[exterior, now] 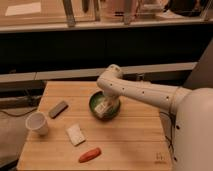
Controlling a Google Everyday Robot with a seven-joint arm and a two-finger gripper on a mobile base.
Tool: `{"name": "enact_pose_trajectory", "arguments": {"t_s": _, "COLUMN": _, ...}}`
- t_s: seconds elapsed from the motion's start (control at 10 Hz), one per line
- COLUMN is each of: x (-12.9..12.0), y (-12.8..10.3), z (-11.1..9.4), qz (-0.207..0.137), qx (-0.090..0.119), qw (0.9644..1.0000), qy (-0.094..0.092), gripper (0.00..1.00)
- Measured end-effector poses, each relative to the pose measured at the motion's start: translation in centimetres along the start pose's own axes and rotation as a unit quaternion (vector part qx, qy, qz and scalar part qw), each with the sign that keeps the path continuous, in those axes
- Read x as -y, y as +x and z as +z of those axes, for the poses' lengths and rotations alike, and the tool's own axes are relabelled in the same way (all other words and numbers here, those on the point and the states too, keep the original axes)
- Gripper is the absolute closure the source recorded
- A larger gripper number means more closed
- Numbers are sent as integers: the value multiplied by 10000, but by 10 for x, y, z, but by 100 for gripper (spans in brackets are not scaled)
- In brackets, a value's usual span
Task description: Place the bottle in the ceramic bowl
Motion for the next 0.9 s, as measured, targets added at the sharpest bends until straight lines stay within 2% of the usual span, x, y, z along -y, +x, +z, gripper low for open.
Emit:
{"name": "enact_pose_trajectory", "arguments": {"t_s": 0.3, "x": 1, "y": 0, "z": 1, "qz": 0, "qx": -5, "qw": 10000, "qy": 9, "gripper": 66}}
{"name": "enact_pose_trajectory", "arguments": {"t_s": 0.6, "x": 1, "y": 0, "z": 3, "qz": 4, "qx": -11, "qw": 10000, "qy": 16, "gripper": 61}}
{"name": "enact_pose_trajectory", "arguments": {"t_s": 0.8, "x": 2, "y": 0, "z": 4, "qz": 2, "qx": -12, "qw": 10000, "qy": 19, "gripper": 51}}
{"name": "enact_pose_trajectory", "arguments": {"t_s": 0.9, "x": 2, "y": 0, "z": 4, "qz": 1, "qx": -12, "qw": 10000, "qy": 21, "gripper": 51}}
